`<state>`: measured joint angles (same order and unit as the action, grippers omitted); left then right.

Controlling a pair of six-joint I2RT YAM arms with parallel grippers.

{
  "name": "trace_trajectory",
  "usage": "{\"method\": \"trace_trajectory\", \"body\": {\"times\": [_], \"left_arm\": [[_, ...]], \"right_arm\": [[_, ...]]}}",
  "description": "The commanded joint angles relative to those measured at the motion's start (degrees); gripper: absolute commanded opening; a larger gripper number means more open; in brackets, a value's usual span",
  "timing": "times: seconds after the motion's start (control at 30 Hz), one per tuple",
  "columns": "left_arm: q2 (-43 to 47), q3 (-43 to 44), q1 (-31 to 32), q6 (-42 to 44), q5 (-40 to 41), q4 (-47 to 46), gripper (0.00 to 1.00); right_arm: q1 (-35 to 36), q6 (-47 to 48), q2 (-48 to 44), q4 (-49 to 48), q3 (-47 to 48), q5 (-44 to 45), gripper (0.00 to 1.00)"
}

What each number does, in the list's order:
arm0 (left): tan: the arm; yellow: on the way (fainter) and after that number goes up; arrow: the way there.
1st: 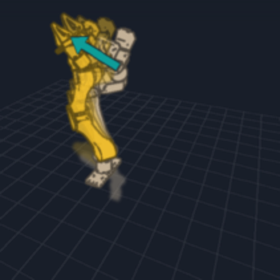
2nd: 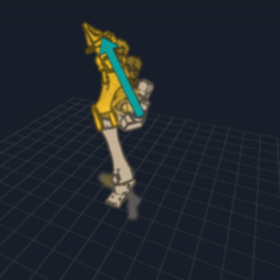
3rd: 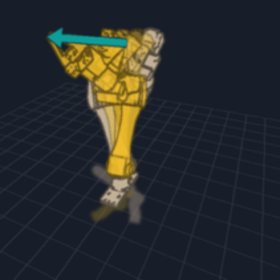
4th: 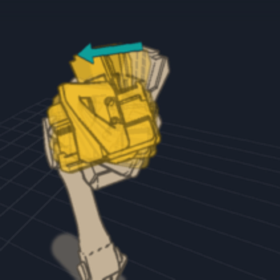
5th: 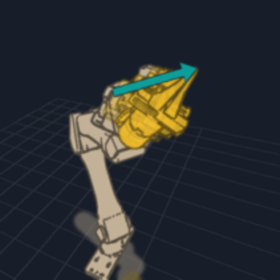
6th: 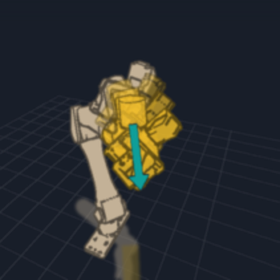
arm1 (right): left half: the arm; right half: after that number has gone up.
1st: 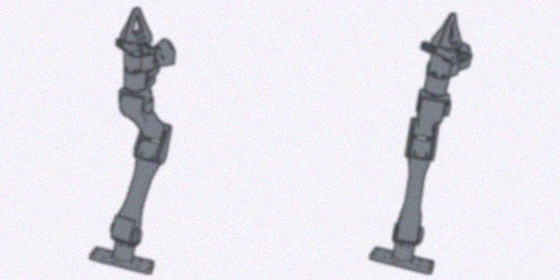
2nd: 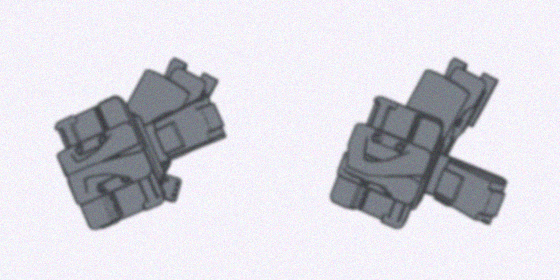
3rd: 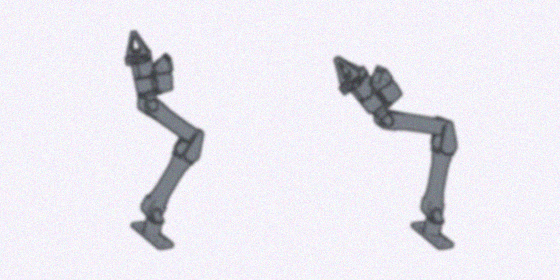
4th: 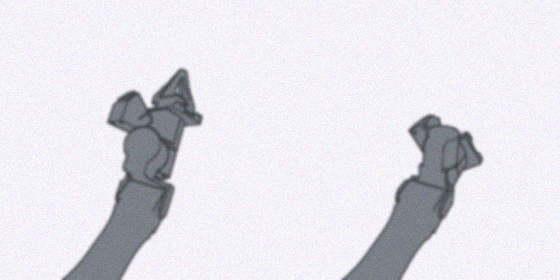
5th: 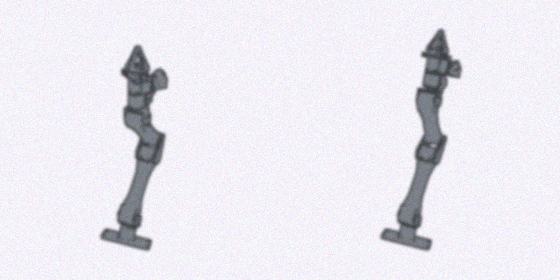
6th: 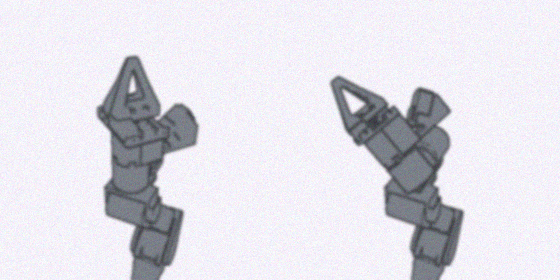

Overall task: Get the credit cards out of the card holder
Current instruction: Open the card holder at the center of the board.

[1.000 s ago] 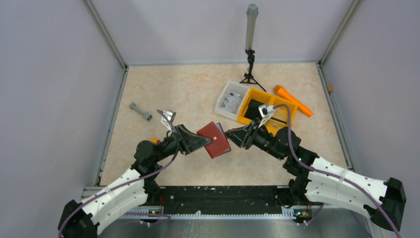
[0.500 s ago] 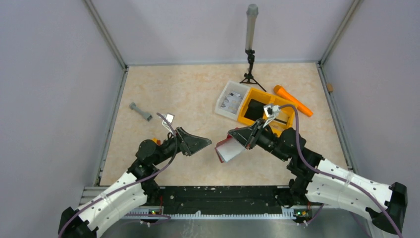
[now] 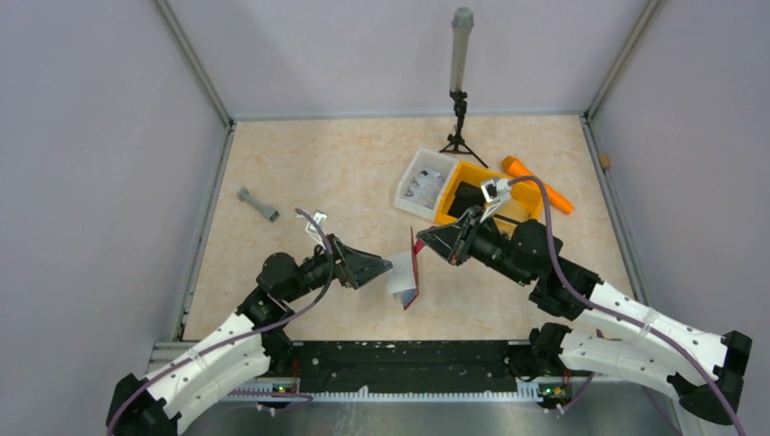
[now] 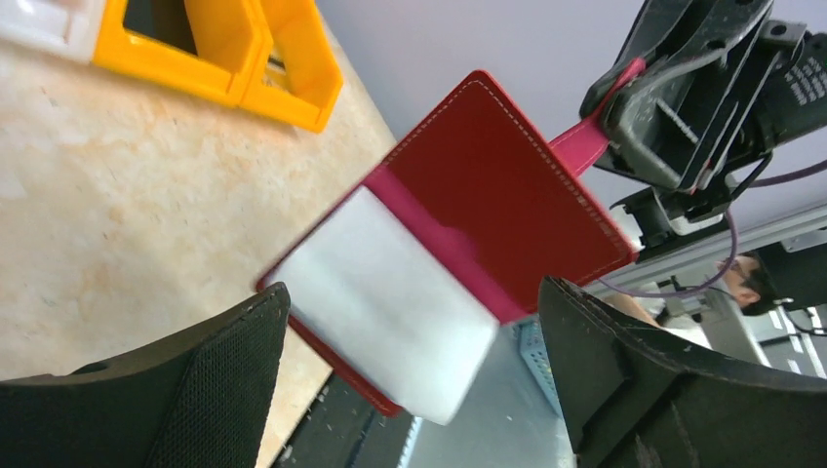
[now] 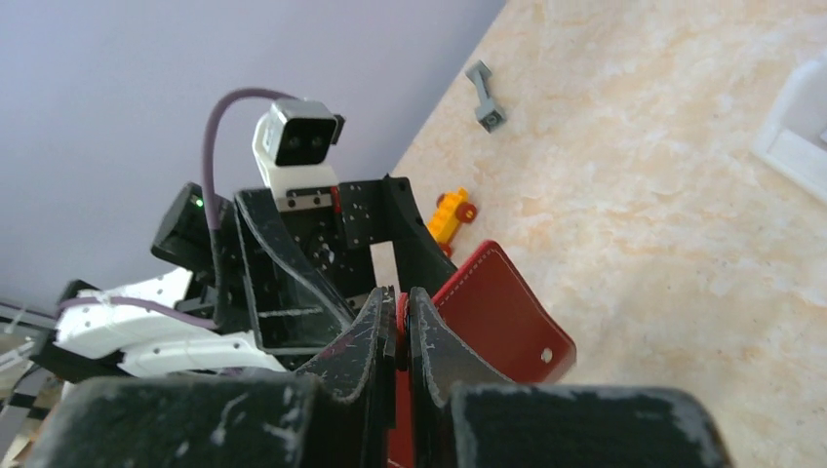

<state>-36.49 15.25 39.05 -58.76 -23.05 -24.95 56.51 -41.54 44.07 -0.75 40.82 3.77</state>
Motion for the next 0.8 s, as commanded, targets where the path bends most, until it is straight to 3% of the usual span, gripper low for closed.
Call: {"method": "trace_trajectory", "body": {"times": [0.0,0.13,0.43,0.77], "left_arm": [[6.74,0.81,-0.2,8.92,3.75,6.05,0.99],[11.68,-0.56,-0.17,8.81,5.62,9.08,0.99],[7.75,-6.33,-0.13,-4.37,-1.07,-11.79,0.99],[1.97,-6.57,-0.2,-8.75,-1.96,-22.31,0.98]], "right_arm": [[0.25,0.71,0.36,-0.07,6.95,-1.38,0.0],[0.19,0.25,0.98,0.58,10.25,-2.12,0.0],[0.24,2.29,2.97,-0.8,18.57,-1.03,0.0],[0.19,2.42,8.56,-6.44,27.85,-4.29,0.0]]}}
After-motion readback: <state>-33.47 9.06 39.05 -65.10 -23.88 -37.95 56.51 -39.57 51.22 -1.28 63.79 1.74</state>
